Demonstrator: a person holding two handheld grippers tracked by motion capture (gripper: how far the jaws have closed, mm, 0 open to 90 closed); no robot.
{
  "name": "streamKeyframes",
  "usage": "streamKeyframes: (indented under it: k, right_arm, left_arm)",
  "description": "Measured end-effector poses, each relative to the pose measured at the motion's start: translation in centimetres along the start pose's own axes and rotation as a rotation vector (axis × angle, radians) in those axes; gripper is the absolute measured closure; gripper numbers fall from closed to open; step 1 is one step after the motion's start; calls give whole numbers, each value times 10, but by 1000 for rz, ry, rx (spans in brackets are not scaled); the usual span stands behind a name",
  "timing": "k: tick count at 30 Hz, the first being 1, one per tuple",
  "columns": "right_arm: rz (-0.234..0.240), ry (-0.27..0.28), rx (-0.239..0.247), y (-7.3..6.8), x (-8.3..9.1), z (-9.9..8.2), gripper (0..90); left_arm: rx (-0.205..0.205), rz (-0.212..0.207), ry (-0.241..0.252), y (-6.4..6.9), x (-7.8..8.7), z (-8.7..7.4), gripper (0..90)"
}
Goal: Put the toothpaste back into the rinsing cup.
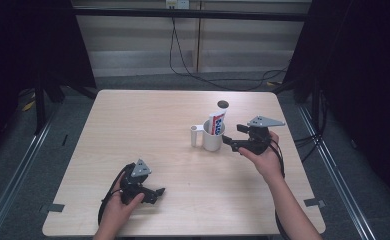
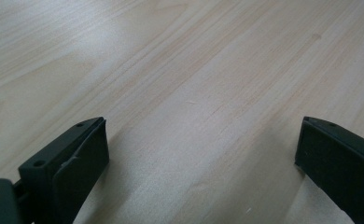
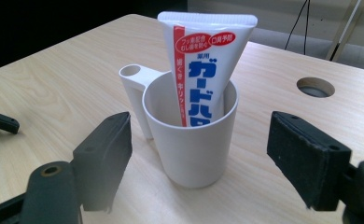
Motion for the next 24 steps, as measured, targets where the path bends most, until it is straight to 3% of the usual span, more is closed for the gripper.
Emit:
streamKeyframes:
  k: [24]
  right_arm:
    - [40, -58, 5, -5, 10, -36, 215]
  left_arm:
    - [0, 0, 0, 0, 0, 0, 25]
Point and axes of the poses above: each handheld gripper's, and its own axes: x roughly backward along the jaws, z roughly out of its top, y roughly to its right, the point moved 10 cm from there along -x, roughly forward along the jaws, and after that the axes turned 1 degree about -y, right-handed, at the moved point
